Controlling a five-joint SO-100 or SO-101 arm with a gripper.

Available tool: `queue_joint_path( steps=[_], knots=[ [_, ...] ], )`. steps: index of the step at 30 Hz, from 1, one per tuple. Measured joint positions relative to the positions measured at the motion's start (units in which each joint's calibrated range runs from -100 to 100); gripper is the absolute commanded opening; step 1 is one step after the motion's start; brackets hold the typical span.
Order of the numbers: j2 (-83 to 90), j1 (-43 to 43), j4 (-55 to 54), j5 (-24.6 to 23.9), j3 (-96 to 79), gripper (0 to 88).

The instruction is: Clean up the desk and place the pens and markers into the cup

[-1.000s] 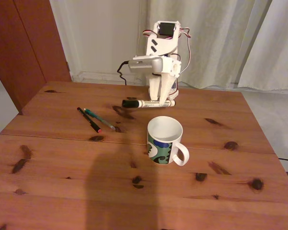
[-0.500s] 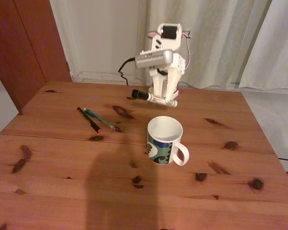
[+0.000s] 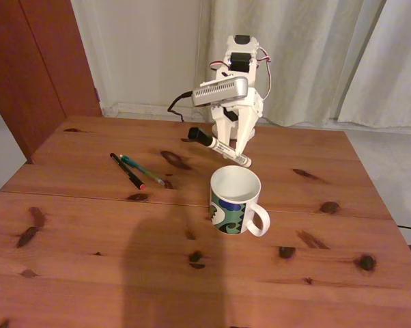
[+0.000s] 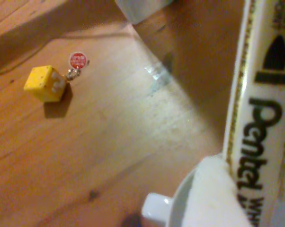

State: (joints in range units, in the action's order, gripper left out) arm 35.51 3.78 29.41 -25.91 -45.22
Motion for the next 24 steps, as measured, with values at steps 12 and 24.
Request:
queue_joint_path(
  steps=[12, 24],
  knots=[
    [0.1, -2.4, -6.5, 0.4, -1.1, 0.7],
    [0.9, -2.4, -15.2, 0.5, -10.4, 0.6]
  ],
)
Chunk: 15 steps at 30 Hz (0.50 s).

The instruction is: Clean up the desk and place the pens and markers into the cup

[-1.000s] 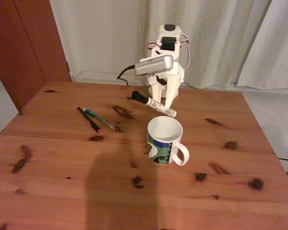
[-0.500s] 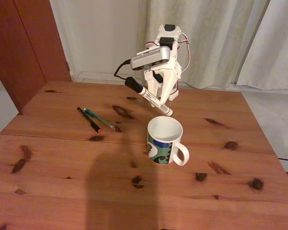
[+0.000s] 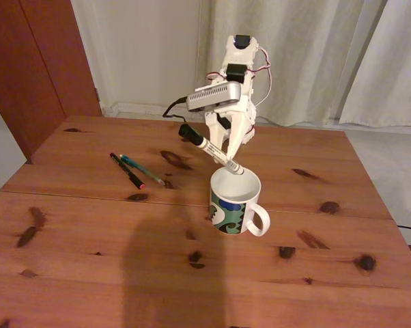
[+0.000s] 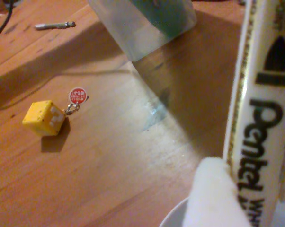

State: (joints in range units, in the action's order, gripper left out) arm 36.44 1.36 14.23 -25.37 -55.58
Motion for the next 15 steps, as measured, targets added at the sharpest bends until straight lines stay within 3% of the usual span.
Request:
queue_joint_path(
  steps=[15],
  knots=[
    [8.5, 0.0, -0.9, 1.7, -12.0, 1.0]
  ],
)
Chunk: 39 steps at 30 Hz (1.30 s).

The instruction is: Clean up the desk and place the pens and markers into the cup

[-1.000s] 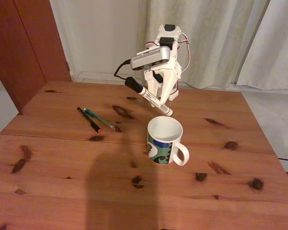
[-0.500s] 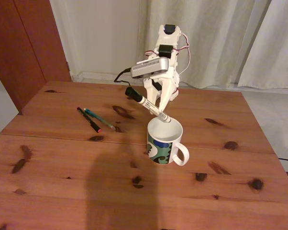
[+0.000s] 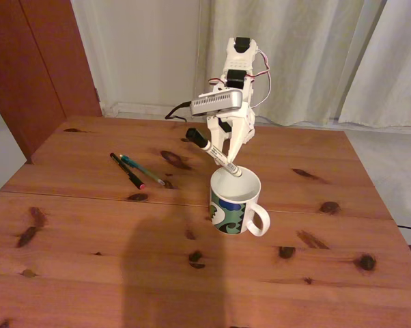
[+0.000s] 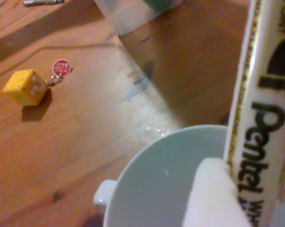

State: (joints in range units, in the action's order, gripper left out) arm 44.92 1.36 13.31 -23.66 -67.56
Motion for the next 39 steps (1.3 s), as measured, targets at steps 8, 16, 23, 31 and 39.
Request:
queue_joint_path(
  steps=[8, 16, 23, 31, 39],
  knots=[
    [0.0, 0.0, 0.0, 0.0, -0.2, 1.2],
    [0.0, -1.1, 0.0, 0.0, -1.5, 1.2],
    [-2.5, -1.8, -0.2, 1.6, -2.8, 7.5],
    [-2.7, -2.6, -0.3, 3.1, -2.7, 11.3],
    [-2.8, -3.2, -0.3, 3.4, -1.5, 11.2]
  ],
)
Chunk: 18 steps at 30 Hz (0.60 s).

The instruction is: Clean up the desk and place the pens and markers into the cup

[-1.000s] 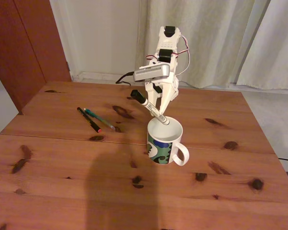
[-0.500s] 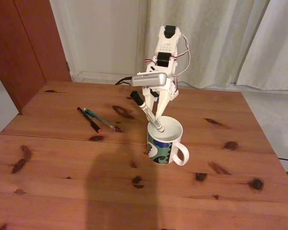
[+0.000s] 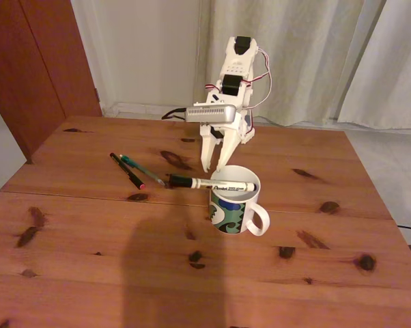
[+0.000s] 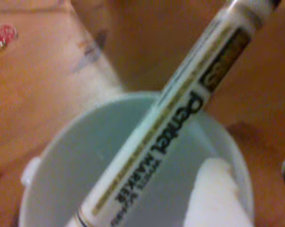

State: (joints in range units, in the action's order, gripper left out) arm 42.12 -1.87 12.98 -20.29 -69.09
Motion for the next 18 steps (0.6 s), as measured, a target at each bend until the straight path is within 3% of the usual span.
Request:
queue_joint_path(
  steps=[18],
  knots=[
    [0.0, 0.0, 0.0, 0.0, 1.1, 10.5]
  ],
)
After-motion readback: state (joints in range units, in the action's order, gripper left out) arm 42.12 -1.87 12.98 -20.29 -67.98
